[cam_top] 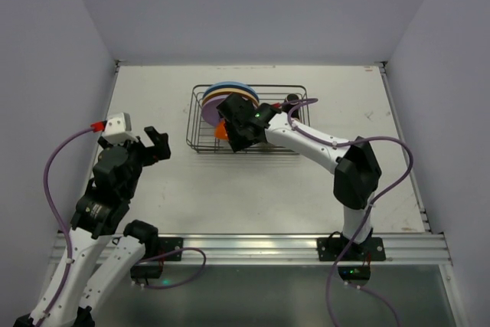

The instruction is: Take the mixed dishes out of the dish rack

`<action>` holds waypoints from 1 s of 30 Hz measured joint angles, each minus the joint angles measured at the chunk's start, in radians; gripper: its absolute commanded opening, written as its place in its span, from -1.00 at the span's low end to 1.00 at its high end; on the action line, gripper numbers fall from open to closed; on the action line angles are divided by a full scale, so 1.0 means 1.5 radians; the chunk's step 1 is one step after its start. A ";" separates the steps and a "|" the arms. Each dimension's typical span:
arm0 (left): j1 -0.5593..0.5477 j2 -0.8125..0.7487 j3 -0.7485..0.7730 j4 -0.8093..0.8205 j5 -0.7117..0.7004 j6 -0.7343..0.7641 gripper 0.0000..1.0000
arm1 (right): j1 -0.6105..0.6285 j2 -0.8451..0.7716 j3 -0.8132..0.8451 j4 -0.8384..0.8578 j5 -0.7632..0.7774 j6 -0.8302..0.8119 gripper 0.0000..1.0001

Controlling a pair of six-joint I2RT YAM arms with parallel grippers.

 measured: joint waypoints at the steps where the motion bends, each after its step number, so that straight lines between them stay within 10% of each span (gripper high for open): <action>1: 0.000 0.000 0.000 0.000 0.001 0.000 1.00 | -0.001 0.004 0.000 0.000 0.000 0.000 0.65; 30: -0.010 0.001 0.000 0.005 0.023 0.003 1.00 | -0.007 0.023 -0.072 0.095 0.056 0.006 0.62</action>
